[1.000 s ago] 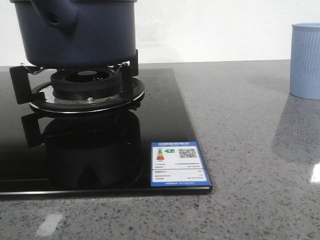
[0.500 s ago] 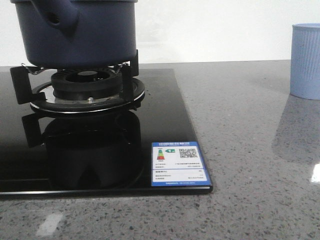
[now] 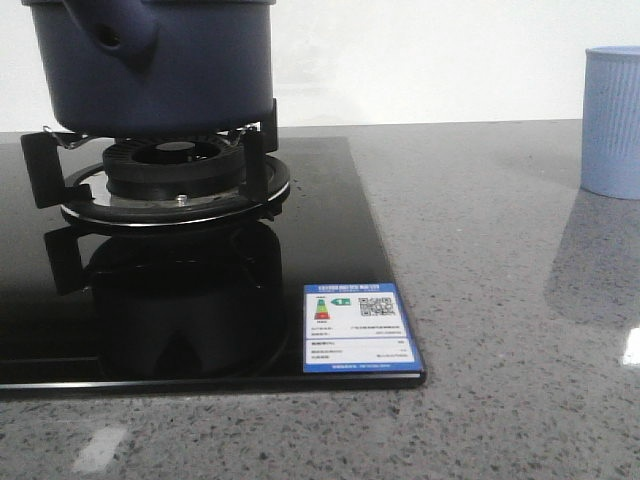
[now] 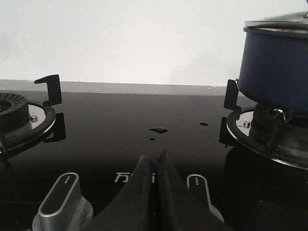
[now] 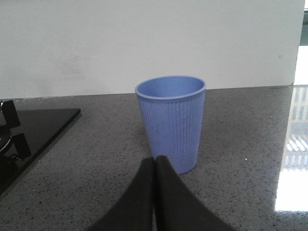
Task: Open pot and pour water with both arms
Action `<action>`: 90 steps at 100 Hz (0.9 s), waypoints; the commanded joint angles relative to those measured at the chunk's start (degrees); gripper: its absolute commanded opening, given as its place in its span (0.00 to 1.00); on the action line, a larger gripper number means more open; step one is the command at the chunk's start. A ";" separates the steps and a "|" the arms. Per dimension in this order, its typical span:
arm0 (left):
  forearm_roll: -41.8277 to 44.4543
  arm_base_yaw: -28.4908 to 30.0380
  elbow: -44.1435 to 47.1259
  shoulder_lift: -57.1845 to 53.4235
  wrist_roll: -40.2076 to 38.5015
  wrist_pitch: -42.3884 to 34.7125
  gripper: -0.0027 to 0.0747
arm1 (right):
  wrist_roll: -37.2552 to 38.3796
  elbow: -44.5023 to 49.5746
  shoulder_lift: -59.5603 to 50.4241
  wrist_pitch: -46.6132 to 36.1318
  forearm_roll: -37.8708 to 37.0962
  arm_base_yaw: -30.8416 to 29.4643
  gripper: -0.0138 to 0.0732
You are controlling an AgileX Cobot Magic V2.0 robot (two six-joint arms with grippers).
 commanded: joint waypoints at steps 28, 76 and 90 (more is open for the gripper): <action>-0.86 0.20 0.74 -1.48 -0.52 -2.85 0.01 | -0.57 -1.52 0.26 -2.36 1.43 -0.27 0.08; -0.86 0.20 0.74 -1.48 -0.52 -2.85 0.01 | -0.57 -1.52 0.26 -2.36 1.43 -0.27 0.08; -0.86 0.20 0.74 -1.48 -0.52 -2.85 0.01 | -0.57 -1.52 0.26 -2.36 1.43 -0.27 0.08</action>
